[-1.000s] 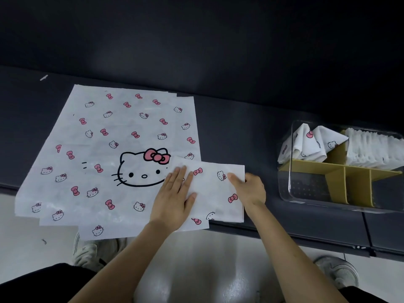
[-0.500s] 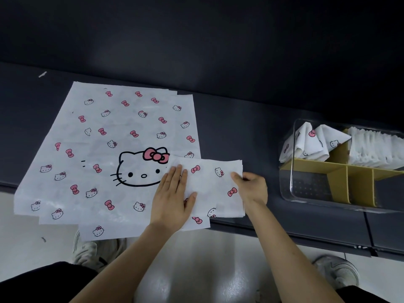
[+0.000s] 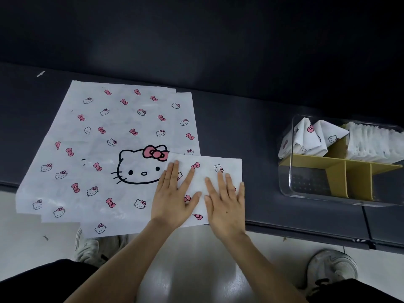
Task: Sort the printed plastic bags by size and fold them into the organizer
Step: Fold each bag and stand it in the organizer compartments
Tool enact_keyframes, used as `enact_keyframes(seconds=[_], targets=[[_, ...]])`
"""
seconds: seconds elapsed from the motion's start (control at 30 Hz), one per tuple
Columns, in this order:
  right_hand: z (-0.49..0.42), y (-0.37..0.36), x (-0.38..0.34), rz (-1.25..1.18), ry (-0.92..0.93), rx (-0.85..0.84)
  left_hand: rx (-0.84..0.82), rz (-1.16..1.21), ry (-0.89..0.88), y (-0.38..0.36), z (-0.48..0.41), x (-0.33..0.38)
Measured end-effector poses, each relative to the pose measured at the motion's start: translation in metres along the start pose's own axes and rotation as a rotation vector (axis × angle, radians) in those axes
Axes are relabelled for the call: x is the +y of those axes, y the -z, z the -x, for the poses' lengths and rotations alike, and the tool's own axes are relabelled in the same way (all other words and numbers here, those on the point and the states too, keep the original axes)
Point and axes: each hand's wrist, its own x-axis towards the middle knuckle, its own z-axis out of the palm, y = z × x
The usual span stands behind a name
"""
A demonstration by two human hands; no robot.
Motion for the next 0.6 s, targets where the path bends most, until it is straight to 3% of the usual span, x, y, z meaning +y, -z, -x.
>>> enact_keyframes(seconds=[0.23, 0.3, 0.4, 0.53, 0.6], targets=[[0.022, 0.022, 0.046, 0.008, -0.084, -0.19, -0.001, -0.021, 0.008, -0.001, 0.001, 0.0], [0.003, 0.035, 0.041, -0.055, -0.144, -0.16, -0.001, -0.021, 0.004, -0.002, 0.001, -0.001], [-0.044, 0.049, 0.035, -0.073, -0.1, 0.045, -0.009, -0.03, 0.003, -0.003, 0.001, -0.001], [-0.097, 0.063, 0.033, -0.006, -0.032, -0.254, -0.023, -0.034, 0.003, -0.002, 0.001, -0.002], [-0.109, 0.069, 0.037, -0.004, -0.027, -0.317, -0.031, -0.033, -0.002, -0.001, 0.001, -0.001]])
